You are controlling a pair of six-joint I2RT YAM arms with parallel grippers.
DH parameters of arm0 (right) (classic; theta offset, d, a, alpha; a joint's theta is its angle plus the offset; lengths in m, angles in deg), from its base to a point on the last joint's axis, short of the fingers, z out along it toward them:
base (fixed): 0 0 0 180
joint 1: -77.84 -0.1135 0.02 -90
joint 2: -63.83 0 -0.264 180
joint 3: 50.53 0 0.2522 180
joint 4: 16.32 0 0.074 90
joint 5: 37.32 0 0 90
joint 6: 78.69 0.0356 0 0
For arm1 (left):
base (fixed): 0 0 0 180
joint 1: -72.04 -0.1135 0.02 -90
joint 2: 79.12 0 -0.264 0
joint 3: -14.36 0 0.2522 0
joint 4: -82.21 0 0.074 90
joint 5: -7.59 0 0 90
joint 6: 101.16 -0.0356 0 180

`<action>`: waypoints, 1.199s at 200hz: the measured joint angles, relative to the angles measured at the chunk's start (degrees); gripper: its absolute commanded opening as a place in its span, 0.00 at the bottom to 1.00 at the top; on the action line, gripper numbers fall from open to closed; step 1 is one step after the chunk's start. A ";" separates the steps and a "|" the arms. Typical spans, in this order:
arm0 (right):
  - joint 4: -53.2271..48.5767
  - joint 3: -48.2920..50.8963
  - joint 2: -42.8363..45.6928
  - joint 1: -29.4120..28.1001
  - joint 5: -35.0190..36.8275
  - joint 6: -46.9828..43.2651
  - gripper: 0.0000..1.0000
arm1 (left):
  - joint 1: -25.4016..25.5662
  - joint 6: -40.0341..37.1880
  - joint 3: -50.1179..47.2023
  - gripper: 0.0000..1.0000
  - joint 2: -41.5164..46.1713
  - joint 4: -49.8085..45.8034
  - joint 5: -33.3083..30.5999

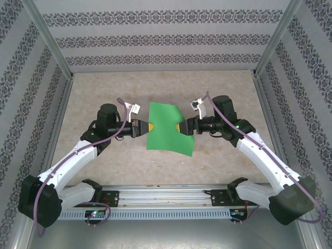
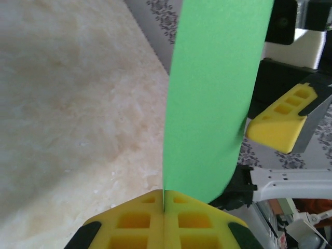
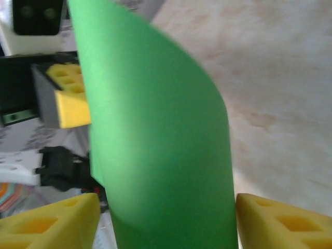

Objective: Fold a paper plane with a square sheet of paper (fold left side to right side)
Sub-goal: Place the paper at the center of the table, then first fold in half a square sheet of paper at the center of the table.

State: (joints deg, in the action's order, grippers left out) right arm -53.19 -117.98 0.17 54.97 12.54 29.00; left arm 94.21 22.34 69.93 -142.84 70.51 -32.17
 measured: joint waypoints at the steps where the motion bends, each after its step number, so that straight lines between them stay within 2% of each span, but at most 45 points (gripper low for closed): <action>1: -0.13 0.02 0.00 0.09 0.33 -0.04 0.75 | 0.00 0.00 -0.02 0.04 -0.07 -0.04 -0.04; 43: -1.62 3.15 0.24 2.89 10.62 1.88 0.77 | 0.00 0.50 -1.75 0.00 -8.37 -2.78 -4.04; 76: -1.11 6.36 -1.25 2.86 14.71 5.03 0.74 | 0.00 0.11 -1.95 0.00 -17.31 -6.08 -7.72; 104: 0.68 9.01 -4.13 2.80 16.02 8.46 0.61 | 0.00 -0.20 -1.79 0.00 -23.67 -9.53 -11.26; 152: 3.98 10.21 -14.47 -0.87 16.79 13.53 0.23 | 0.00 0.96 -1.46 0.00 -25.83 -11.54 -14.78; 168: 5.03 10.21 -18.23 -2.56 16.81 14.99 0.13 | 0.00 1.66 -1.49 0.00 -25.81 -11.52 -15.02; 191: 6.19 10.21 -22.62 -4.35 17.03 15.91 0.07 | 0.00 2.29 -1.49 0.00 -25.75 -11.52 -15.47; 240: 7.13 9.05 -29.29 -6.19 17.68 16.70 0.04 | 0.00 2.69 -1.49 0.06 -24.74 -11.52 -15.54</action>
State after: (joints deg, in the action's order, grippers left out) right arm -46.07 -108.93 -29.12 48.78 30.22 45.70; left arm 94.21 25.03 68.44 -167.58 58.99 -47.71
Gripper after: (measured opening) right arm 0.059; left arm 0.058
